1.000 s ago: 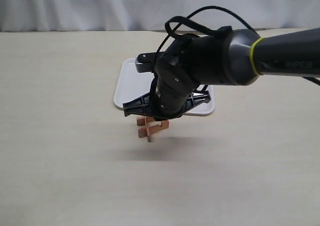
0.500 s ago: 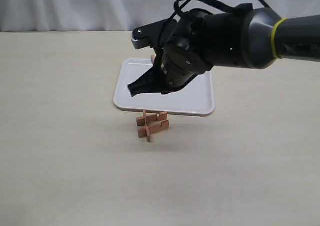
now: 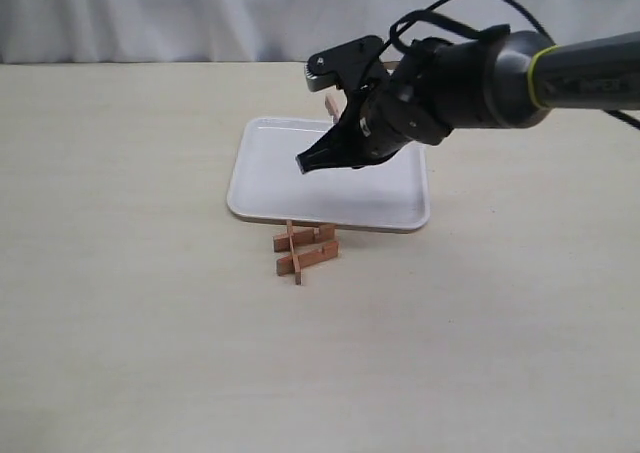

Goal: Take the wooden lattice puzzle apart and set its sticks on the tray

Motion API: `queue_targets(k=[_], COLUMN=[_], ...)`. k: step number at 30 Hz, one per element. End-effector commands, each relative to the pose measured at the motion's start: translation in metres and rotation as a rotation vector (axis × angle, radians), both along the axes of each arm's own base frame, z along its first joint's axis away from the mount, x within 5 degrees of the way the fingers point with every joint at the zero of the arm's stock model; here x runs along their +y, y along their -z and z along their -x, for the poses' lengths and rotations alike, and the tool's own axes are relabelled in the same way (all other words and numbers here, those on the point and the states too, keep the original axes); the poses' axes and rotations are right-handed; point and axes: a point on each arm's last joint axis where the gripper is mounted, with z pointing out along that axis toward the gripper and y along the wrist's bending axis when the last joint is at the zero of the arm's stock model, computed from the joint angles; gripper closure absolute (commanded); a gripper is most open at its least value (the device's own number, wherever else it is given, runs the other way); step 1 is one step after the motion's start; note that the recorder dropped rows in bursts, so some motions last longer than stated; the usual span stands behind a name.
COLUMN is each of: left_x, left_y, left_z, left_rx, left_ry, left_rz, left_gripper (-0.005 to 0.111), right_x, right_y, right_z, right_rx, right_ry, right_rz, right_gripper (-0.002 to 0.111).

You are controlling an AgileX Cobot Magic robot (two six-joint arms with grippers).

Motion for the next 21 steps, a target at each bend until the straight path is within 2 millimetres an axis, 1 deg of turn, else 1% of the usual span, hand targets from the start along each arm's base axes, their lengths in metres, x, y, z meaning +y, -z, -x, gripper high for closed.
queue_targets(k=[1,2,4,8,10,12,14,18,21], left_x=[0.001,0.001,0.001,0.001,0.001,0.001,0.001,0.001,0.001], left_y=[0.0,0.0,0.0,0.0,0.0,0.0,0.0,0.0,0.0], left_z=[0.0,0.0,0.0,0.0,0.0,0.0,0.0,0.0,0.0], left_rx=[-0.009,-0.009,-0.009,-0.009,-0.009,-0.009,-0.009,-0.009,-0.009], left_ry=[-0.011,-0.011,-0.011,-0.011,-0.011,-0.011,-0.011,-0.011,-0.011], left_rz=[-0.002,-0.002,-0.002,-0.002,-0.002,-0.002,-0.002,-0.002,-0.002], left_gripper=[0.107,0.107,0.107,0.107,0.107,0.107,0.107,0.107,0.107], right_x=[0.004,0.005,0.006,0.006,0.006,0.005,0.004,0.0,-0.004], right_y=[0.025,0.031,0.038,0.044,0.042,0.033,0.019,-0.006,-0.015], right_z=[-0.008,-0.009,-0.01,-0.01,-0.009,-0.008,-0.005,0.003,0.012], right_rx=[-0.013,-0.007,-0.002,0.01,0.018,0.013,0.007,0.019,0.081], right_ry=[-0.059,-0.063,-0.067,-0.045,-0.037,-0.015,0.022,0.072,0.072], right_rz=[-0.012,-0.014,-0.02,-0.036,-0.029,-0.043,-0.072,-0.077,-0.033], right_gripper=[0.103,0.101,0.093,0.067,0.055,0.046,0.042,0.041,0.041])
